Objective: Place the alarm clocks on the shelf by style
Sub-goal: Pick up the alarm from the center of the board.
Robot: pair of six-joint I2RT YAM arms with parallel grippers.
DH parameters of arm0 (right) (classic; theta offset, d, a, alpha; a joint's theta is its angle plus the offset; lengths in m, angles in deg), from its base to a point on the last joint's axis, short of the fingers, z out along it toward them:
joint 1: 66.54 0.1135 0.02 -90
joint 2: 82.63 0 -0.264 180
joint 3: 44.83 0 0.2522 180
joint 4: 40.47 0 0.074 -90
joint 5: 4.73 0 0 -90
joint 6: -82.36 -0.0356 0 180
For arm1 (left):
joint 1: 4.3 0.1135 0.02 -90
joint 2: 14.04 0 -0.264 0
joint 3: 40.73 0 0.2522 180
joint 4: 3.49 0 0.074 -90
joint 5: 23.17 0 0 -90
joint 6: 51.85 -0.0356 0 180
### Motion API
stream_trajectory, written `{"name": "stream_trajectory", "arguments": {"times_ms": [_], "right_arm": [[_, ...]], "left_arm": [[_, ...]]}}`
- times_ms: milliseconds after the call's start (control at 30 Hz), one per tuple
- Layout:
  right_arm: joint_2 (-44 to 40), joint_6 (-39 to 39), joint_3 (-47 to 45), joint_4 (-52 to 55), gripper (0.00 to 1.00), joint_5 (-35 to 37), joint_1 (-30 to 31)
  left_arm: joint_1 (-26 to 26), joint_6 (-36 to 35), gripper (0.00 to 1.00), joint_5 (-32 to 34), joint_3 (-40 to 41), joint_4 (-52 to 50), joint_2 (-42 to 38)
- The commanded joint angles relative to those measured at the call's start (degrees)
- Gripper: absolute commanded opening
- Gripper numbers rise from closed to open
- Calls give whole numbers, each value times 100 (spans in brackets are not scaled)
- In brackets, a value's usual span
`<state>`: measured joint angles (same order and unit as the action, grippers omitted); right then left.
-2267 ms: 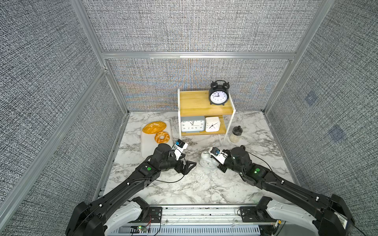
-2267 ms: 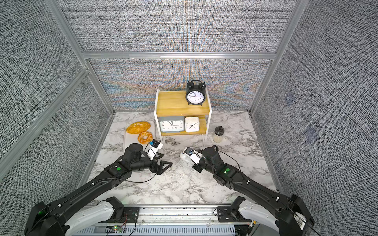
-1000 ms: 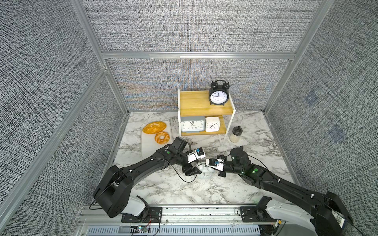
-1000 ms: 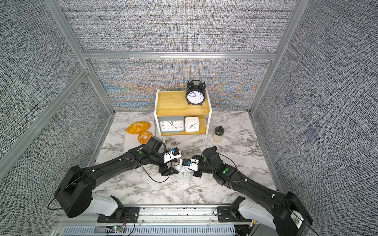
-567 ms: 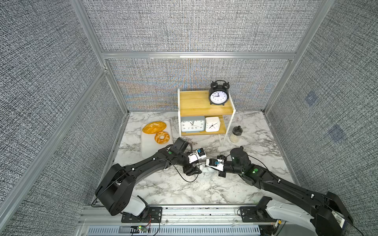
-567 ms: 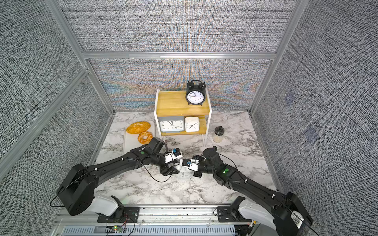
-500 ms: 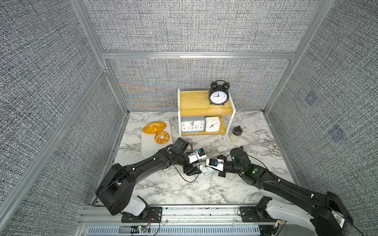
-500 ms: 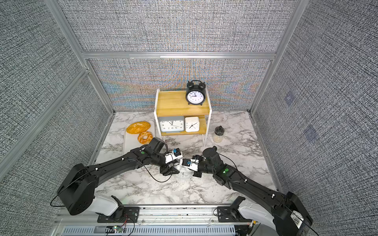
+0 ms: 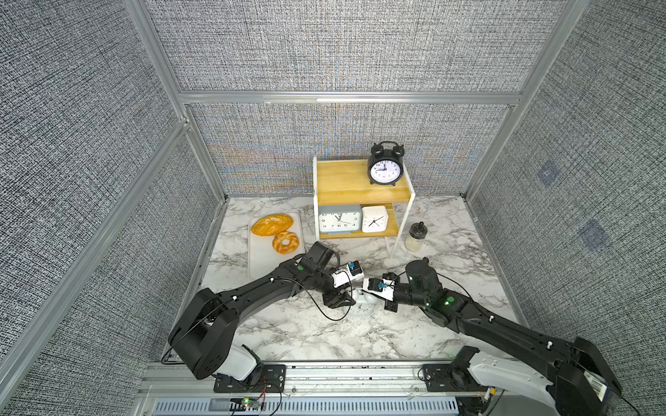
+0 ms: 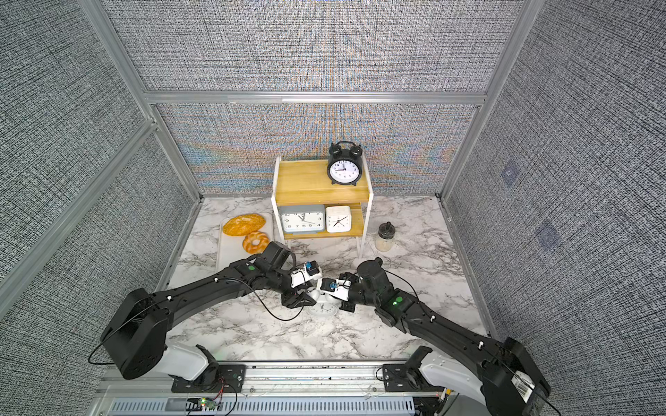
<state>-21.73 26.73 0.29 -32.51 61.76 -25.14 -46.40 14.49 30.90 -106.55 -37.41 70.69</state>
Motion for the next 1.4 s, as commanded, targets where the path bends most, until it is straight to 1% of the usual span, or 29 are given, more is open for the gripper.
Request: {"name": "stream_trajectory", "arguments": {"times_ms": [0, 67, 133, 267, 367, 533, 567, 700, 900, 1000, 1167, 1367], "right_arm": [[-23, -136, -35, -4, 3, 84, 8], [-56, -191, -38, -29, 8, 134, 3], [-101, -250, -54, -52, 9, 145, 5], [-178, -351, -68, -88, 17, 180, -27], [-219, -410, -68, -100, 19, 201, -42], [-338, -555, -83, -173, 37, 398, -62], [-396, -618, -70, -207, 40, 461, -71], [-833, -999, -164, -474, 47, 680, -212], [-1596, -1657, -293, -818, 52, 933, -690], [-1781, -1988, -271, -835, 53, 1254, -981], [-1690, -2482, -170, -737, 54, 1719, -1451], [-1433, -2820, -76, -573, 54, 1844, -1792]], "left_arm": [[-15, 116, 36, -144, -54, 39, -24], [-8, 134, 36, -143, -31, 63, -84], [-8, 159, 35, -132, 22, 123, -187], [-17, 186, 30, -97, 212, 316, -431], [-17, 191, 30, -50, 347, 405, -572], [-17, 217, 29, -16, 435, 417, -677], [-17, 221, 27, -11, 441, 408, -699], [-17, 286, 26, -3, 422, 364, -887], [-17, 426, 26, 59, 297, 248, -1457], [-17, 597, 26, 136, 13, -23, -1680], [-8, 1059, 26, 493, -687, -530, -1933], [13, 1317, 26, 1010, -1471, -786, -2228]]}}
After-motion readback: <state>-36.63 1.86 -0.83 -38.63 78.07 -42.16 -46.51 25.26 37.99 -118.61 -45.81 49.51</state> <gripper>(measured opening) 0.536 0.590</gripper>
